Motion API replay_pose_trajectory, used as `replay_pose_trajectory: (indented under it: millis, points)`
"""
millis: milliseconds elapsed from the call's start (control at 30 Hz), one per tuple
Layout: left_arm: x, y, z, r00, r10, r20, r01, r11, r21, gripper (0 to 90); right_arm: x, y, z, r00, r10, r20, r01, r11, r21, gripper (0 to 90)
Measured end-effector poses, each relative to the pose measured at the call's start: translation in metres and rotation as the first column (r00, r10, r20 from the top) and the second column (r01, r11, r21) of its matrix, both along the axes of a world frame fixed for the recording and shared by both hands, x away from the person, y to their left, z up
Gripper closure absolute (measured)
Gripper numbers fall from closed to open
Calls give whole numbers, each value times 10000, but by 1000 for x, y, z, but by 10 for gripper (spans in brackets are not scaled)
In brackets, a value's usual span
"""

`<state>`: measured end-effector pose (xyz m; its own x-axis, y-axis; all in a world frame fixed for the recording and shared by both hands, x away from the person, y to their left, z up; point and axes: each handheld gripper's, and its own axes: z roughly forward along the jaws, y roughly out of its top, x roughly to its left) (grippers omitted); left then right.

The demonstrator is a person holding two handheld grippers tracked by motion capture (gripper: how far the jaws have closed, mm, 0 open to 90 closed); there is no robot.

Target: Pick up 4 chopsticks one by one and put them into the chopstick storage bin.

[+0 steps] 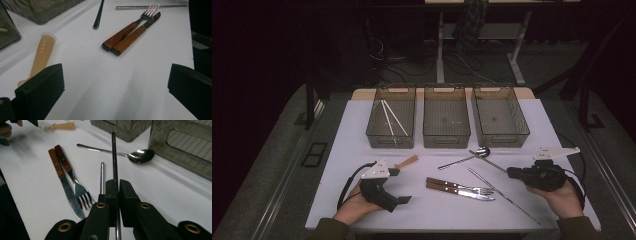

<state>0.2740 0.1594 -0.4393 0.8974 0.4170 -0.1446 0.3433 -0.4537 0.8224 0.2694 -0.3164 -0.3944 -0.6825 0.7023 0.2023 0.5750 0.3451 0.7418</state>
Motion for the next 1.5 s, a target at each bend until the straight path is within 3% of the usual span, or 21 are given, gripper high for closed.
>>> replay_pose_trajectory:
  millis: [1500]
  points:
    - [1, 2, 0, 10000, 84, -10, -84, 9999, -116, 0, 44, 71, 29, 9928, 749, 930, -795, 9957, 475, 852]
